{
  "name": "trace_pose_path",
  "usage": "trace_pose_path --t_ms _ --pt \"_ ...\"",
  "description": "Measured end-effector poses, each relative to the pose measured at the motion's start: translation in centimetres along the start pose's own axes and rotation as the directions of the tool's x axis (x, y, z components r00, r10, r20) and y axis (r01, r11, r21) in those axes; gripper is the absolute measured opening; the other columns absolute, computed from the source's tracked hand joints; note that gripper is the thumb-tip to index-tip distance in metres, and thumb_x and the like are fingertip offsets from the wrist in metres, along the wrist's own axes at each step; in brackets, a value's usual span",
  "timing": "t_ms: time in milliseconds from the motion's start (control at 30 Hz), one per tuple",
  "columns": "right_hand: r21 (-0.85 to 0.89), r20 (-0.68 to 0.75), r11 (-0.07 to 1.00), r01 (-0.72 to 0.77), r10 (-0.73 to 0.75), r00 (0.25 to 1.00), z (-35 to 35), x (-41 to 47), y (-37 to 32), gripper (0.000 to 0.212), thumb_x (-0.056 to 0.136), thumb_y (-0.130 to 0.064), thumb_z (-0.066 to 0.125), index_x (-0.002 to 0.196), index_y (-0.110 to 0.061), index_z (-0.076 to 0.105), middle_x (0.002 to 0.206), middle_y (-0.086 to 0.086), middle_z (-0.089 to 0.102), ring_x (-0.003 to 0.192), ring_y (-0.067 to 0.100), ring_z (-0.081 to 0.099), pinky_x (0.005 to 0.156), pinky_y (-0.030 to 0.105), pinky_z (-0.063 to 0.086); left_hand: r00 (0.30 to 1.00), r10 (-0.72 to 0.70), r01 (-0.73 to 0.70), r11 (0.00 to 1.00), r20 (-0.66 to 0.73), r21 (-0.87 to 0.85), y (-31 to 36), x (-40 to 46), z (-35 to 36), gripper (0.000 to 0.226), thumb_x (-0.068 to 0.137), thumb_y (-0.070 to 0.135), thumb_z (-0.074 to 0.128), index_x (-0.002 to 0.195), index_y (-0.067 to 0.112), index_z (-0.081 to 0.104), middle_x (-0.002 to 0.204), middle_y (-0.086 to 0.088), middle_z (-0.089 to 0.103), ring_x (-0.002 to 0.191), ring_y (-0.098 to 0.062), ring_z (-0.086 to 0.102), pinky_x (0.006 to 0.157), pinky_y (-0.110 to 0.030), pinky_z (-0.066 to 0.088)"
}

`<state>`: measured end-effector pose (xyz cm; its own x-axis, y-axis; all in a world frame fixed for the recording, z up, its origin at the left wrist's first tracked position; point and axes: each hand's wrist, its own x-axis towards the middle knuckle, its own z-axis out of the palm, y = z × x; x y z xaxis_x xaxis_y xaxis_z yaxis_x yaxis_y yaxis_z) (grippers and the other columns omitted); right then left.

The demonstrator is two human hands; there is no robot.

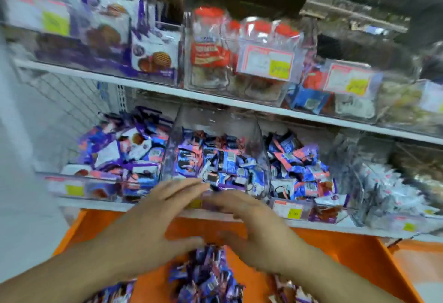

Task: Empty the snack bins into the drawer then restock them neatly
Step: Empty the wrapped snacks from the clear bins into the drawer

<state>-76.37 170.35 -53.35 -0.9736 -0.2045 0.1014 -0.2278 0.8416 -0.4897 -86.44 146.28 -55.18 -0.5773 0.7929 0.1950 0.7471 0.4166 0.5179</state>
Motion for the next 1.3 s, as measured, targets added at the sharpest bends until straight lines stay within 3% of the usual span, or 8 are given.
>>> trace_pose_path --t_ms 133,333,467,667,767,1033,1200,1300 --pt "-0.163 -0.16 0.983 -0.084 0.058 0.985 -3.3 6.3 0.9 0.083 0.088 -0.034 0.082 0.157 -0.044 0.037 0.158 -0.013 0.033 0.148 0.012 0.033 0.12 0.037 0.037 0.988 -0.093 0.113 0.978 -0.122 0.173 -2.9 1.8 -2.7 0.106 0.077 0.091 0.046 0.158 0.056 -0.012 0.166 0.03 -0.018 0.157 -0.004 -0.005 0.129 -0.043 0.018" --pt "-0.38 0.143 0.868 -0.319 0.396 0.907 -4.6 14.2 5.4 0.121 0.065 -0.064 0.091 0.158 -0.062 0.013 0.173 0.006 0.014 0.158 0.033 0.011 0.127 0.05 0.024 0.982 -0.166 0.181 0.963 -0.087 0.202 -5.2 2.6 -2.1 0.116 0.078 0.086 0.056 0.156 0.049 -0.021 0.156 0.028 -0.043 0.15 -0.002 -0.026 0.124 -0.034 0.0" --pt "-0.281 0.303 0.871 -0.403 0.479 0.824 -3.1 16.3 7.4 0.108 0.069 -0.057 0.092 0.158 -0.048 0.034 0.171 -0.009 0.027 0.157 0.021 0.027 0.127 0.037 0.025 0.98 -0.173 0.186 0.972 -0.097 0.146 -5.7 2.8 -1.8 0.118 0.079 0.081 0.062 0.16 0.045 -0.015 0.157 0.029 -0.042 0.152 -0.002 -0.018 0.121 -0.031 0.005" --pt "-0.472 0.101 0.841 -0.264 0.349 0.932 -1.7 15.8 7.8 0.084 0.07 -0.049 0.093 0.143 -0.044 0.051 0.143 -0.005 0.06 0.127 0.024 0.059 0.103 0.041 0.054 0.977 -0.208 0.212 0.975 -0.053 0.073 -5.6 2.5 -1.7 0.112 0.084 0.076 0.064 0.162 0.046 -0.01 0.154 0.031 -0.045 0.153 -0.004 -0.013 0.123 -0.034 0.009" --pt "-0.487 0.04 0.838 -0.247 0.303 0.952 -1.9 15.3 7.7 0.079 0.07 -0.047 0.094 0.136 -0.047 0.051 0.136 -0.004 0.059 0.121 0.024 0.059 0.096 0.044 0.056 0.975 -0.218 0.22 0.973 -0.031 0.067 -5.1 2.5 -2.0 0.111 0.084 0.076 0.062 0.162 0.044 -0.009 0.154 0.031 -0.045 0.157 -0.009 -0.009 0.125 -0.038 0.012" --pt "-0.001 -0.199 0.957 -0.291 0.285 0.938 -4.4 14.6 4.4 0.077 0.065 -0.024 0.101 0.131 -0.04 0.064 0.128 -0.013 0.064 0.108 0.006 0.067 0.098 0.024 0.055 0.969 -0.244 0.245 0.97 -0.037 0.004 -4.4 2.5 -3.0 0.107 0.082 0.078 0.062 0.164 0.042 0.002 0.161 0.031 -0.032 0.158 -0.013 0.012 0.121 -0.042 0.031" --pt "0.283 -0.228 0.942 -0.182 0.25 0.941 -5.4 10.8 -3.0 0.068 0.068 -0.012 0.099 0.123 -0.035 0.066 0.116 -0.012 0.071 0.099 0.005 0.071 0.081 0.016 0.056 0.932 -0.317 0.25 0.915 -0.179 -0.316 -1.2 3.1 -5.4 0.093 0.076 0.078 0.062 0.156 0.05 0.025 0.155 0.027 0.03 0.128 0.007 0.047 0.099 -0.023 0.045" --pt "0.442 -0.2 0.891 -0.105 0.212 0.956 -4.2 8.0 -6.2 0.069 0.07 0.005 0.092 0.126 -0.025 0.066 0.116 -0.006 0.073 0.1 0.012 0.074 0.084 0.026 0.059 0.939 -0.339 0.226 0.722 -0.05 -0.654 1.5 2.8 -5.6 0.082 0.079 0.062 0.073 0.15 0.06 0.032 0.136 0.034 0.052 0.104 0.016 0.062 0.076 -0.008 0.051"
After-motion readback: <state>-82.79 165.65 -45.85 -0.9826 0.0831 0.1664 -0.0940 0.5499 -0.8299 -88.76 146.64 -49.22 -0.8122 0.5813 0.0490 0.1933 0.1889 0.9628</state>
